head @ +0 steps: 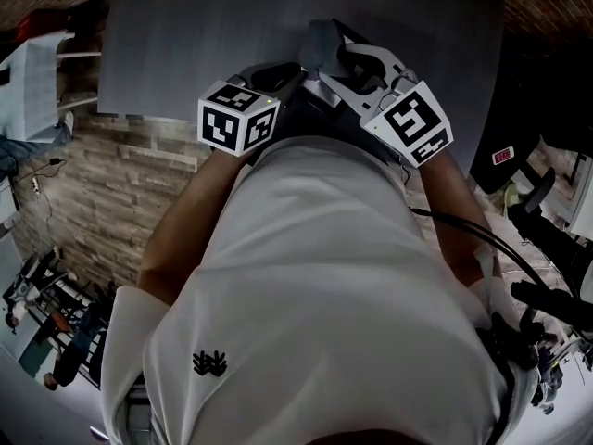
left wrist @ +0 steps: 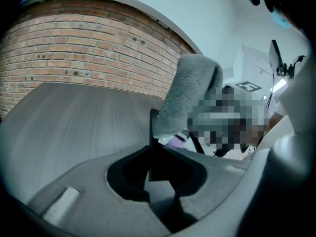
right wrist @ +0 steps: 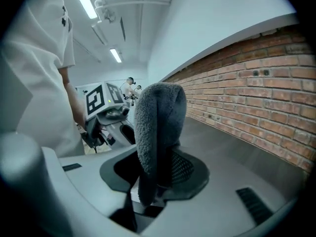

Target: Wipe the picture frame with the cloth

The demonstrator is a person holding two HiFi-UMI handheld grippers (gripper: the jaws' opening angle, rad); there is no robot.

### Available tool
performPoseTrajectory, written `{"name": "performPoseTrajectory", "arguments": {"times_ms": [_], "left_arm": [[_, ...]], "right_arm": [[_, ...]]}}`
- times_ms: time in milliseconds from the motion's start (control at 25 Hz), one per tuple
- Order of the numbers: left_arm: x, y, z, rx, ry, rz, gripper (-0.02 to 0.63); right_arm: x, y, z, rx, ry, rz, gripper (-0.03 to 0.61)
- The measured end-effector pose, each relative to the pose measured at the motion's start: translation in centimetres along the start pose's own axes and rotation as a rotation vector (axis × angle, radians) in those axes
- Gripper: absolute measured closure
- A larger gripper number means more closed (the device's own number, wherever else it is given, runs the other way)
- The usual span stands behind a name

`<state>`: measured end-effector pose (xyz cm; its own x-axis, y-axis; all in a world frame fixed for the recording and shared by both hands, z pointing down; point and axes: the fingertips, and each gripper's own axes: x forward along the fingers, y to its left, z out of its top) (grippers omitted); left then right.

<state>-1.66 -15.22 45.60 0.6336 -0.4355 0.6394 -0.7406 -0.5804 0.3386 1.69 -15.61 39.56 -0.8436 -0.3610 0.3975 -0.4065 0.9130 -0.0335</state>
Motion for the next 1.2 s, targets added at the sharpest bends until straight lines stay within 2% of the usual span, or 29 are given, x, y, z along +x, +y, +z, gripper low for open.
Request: {"name": "performPoseTrajectory", "arguments": {"times_ms": [200,320,400,600,680,920,1200], "left_arm": [[-0.1,-0.2,-0.1,0.009,0.007,-0.008,0.537],[-0.1,-0.2,-0.3,0.012,0.013,-0.012,0.537],[-0.1,-0.2,-0.5,0.014,0.019,-0.015,0.537],[0.2,-0.7,-0.8,0.026,0.037,-0.031,0.537],[0.2,-1.0,-0.9,0.032,0.042,-0.038,0.537],[-0.1,-1.2,-1.4,0.038,0.051,-0.046,0.537],[0.2,-1.6,-1.4,0.045,0.05,-0.059,0.537]], "right_arm": [[-1.0,-4.6,-0.8,0.02,0.028,-0.129,0.44],[-1.7,-6.0,-0.2,0.021,0.013,-0.158,0.44],[-1.6,-5.4,0.7,0.013,-0.01,-0.131,0.44],[0.8,-0.4,1.7,-0.056,-0.004,0.052,0.44],[1.7,-0.1,1.1,-0.084,0.033,0.059,0.44],[0.6,-5.5,0.4,-0.039,0.06,-0.087,0.44],[-1.3,-9.6,0.0,-0.012,0.07,-0.195,0.44]]}}
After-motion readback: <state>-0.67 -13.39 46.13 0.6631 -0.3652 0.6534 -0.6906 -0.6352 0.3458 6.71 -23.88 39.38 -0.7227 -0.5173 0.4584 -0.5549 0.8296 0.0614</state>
